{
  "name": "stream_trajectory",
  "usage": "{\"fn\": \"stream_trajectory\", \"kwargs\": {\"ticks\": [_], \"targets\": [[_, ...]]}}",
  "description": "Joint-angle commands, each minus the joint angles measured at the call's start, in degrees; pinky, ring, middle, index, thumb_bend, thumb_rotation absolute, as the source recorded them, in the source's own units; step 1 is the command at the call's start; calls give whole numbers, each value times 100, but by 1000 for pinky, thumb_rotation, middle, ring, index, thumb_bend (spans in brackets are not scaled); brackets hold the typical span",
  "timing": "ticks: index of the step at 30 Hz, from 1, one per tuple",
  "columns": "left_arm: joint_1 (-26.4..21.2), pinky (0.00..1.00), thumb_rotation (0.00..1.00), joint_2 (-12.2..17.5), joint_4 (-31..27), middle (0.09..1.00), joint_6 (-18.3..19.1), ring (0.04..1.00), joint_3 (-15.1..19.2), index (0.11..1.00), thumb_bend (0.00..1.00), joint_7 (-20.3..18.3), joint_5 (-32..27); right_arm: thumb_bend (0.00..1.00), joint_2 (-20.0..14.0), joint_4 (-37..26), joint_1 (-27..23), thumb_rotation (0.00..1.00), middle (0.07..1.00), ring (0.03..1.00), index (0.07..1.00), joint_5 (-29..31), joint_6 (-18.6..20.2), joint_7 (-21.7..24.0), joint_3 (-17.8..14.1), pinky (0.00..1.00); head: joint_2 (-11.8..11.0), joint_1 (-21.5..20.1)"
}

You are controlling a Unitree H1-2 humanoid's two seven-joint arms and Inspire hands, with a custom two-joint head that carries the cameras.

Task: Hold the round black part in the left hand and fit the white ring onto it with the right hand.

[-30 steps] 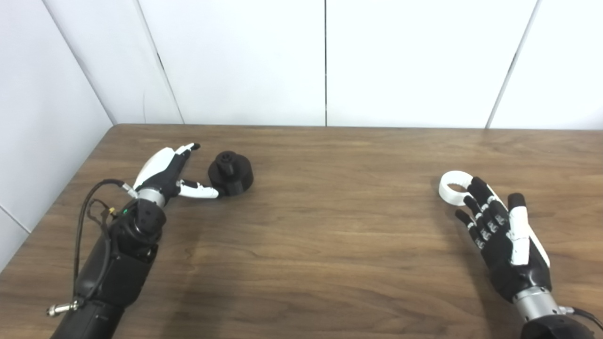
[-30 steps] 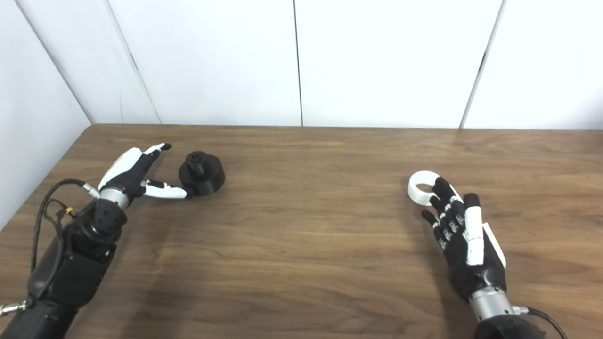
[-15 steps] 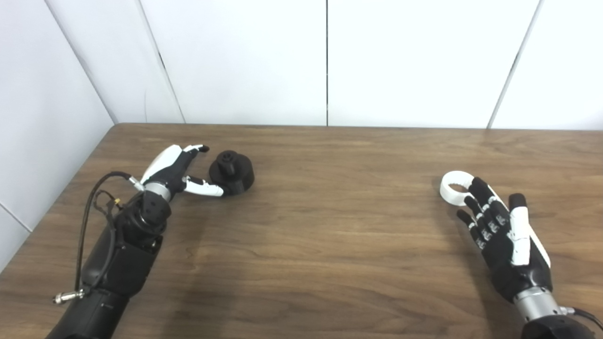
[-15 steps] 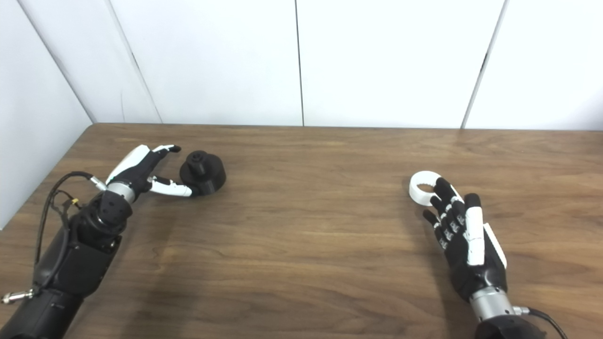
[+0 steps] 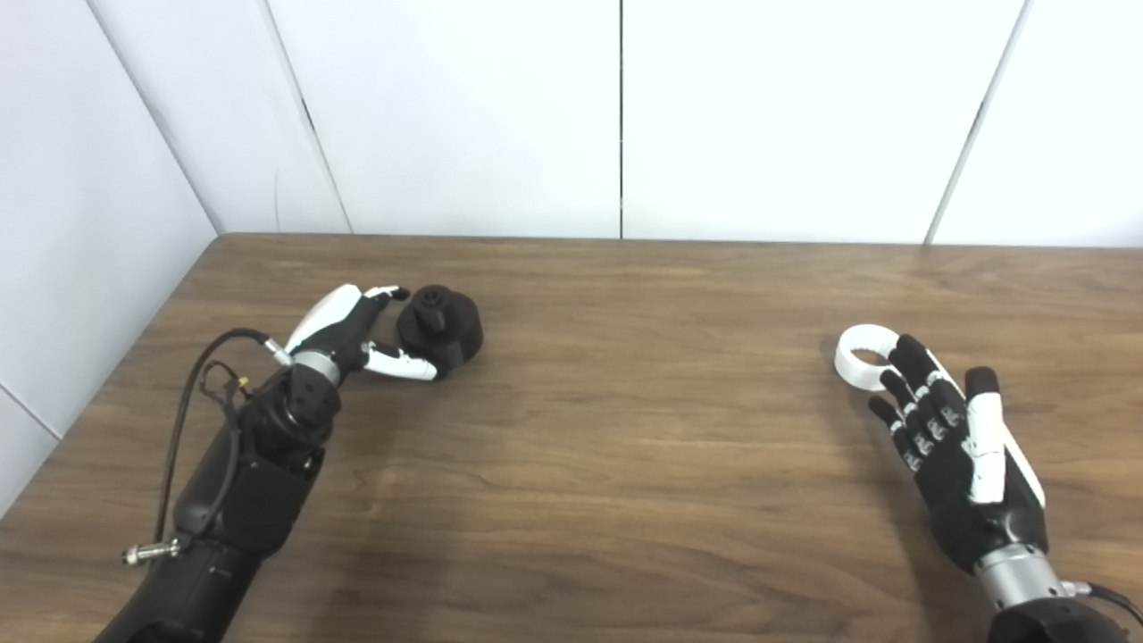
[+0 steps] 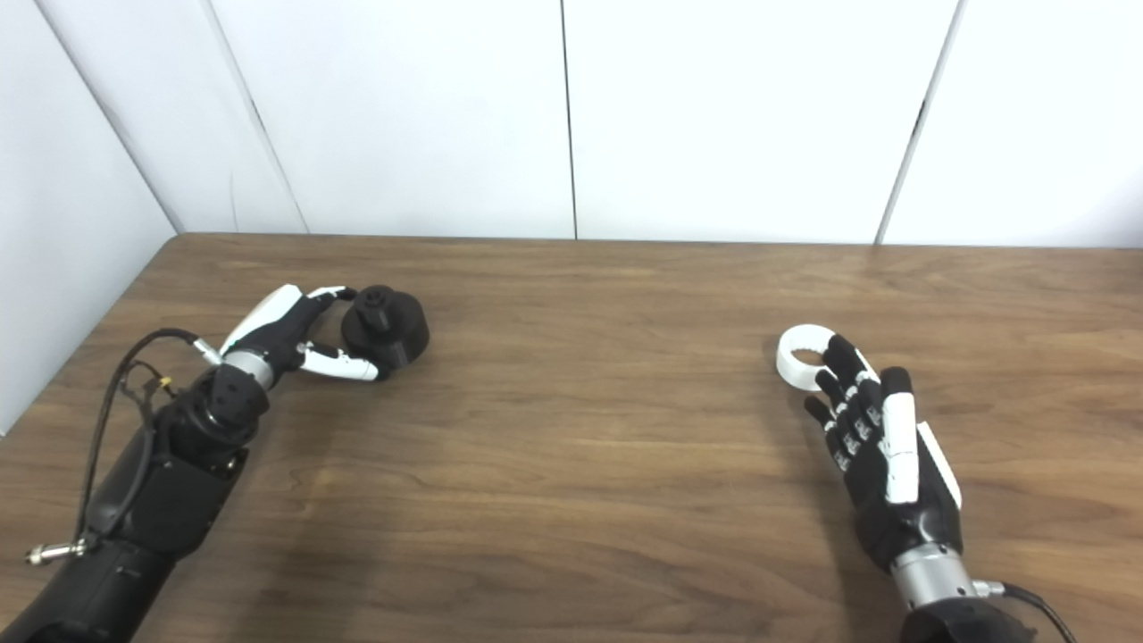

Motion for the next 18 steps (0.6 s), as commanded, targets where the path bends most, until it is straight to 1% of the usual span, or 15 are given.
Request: {"fn": "stream_trajectory", "kwargs": {"ticks": [1, 7, 15, 17, 18], "targets": [[-359, 988, 252, 106, -5, 1000, -213, 1000, -10, 919, 957, 216, 107, 627, -58, -196, -161, 1000, 968, 977, 933, 22, -219, 72, -28, 947, 10, -3], [-405, 972, 234, 25, 113, 1000, -333, 1000, -58, 911, 957, 300, 77, 633, -41, -256, -134, 1000, 970, 983, 936, 15, -182, 37, -41, 946, -9, -34], [-447, 963, 264, -31, 209, 1000, -376, 1000, -116, 923, 946, 320, 47, 626, -43, -251, -98, 1000, 971, 981, 933, -33, -236, 35, -34, 938, -14, -57], [-443, 966, 264, -43, 202, 1000, -375, 1000, -119, 919, 935, 338, 50, 629, -52, -231, -90, 1000, 975, 985, 933, -38, -262, 53, -34, 944, -24, -56], [-433, 966, 257, -49, 184, 1000, -384, 1000, -108, 901, 912, 351, 38, 624, -54, -226, -87, 1000, 976, 986, 936, -30, -267, 64, -35, 949, -24, -57]]}}
